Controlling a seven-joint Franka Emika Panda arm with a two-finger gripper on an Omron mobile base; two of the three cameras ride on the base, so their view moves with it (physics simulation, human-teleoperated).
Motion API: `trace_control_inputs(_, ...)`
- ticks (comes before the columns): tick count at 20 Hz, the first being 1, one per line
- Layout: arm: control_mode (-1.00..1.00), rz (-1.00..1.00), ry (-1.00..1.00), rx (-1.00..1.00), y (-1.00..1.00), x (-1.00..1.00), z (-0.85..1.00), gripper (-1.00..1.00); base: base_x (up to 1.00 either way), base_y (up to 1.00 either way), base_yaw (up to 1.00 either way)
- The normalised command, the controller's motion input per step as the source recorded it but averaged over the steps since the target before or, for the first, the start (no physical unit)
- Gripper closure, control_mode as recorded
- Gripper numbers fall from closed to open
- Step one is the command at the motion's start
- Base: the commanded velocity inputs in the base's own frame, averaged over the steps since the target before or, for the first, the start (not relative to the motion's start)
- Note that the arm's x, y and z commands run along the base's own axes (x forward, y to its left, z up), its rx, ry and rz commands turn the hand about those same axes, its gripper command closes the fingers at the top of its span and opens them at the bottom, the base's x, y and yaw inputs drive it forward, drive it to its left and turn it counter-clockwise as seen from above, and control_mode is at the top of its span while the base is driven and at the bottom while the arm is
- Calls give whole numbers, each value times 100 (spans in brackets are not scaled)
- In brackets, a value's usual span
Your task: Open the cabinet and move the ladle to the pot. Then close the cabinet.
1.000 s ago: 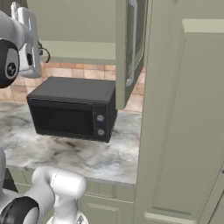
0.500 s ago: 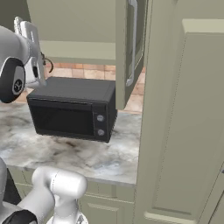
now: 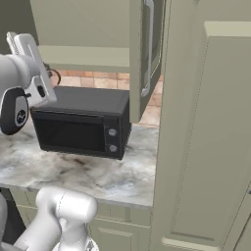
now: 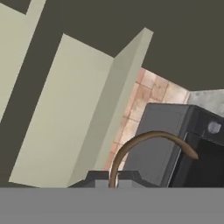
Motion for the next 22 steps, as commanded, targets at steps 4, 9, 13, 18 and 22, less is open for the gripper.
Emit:
trace_control_inputs(4, -100, 0, -15, 1, 0, 0, -13, 100, 0, 0, 0)
trace_control_inputs(9, -100, 0, -14, 4, 0, 0, -11, 100, 0, 0, 0)
trace_control_inputs(13, 100, 0, -6, 7, 0, 0, -7, 100, 0, 0, 0)
trace_control_inputs(18, 100, 0, 0, 0, 0, 0, 0, 100, -83, -11, 0)
trace_control_inputs(22, 100, 0, 0, 0, 0, 0, 0, 100, -98, 1, 0)
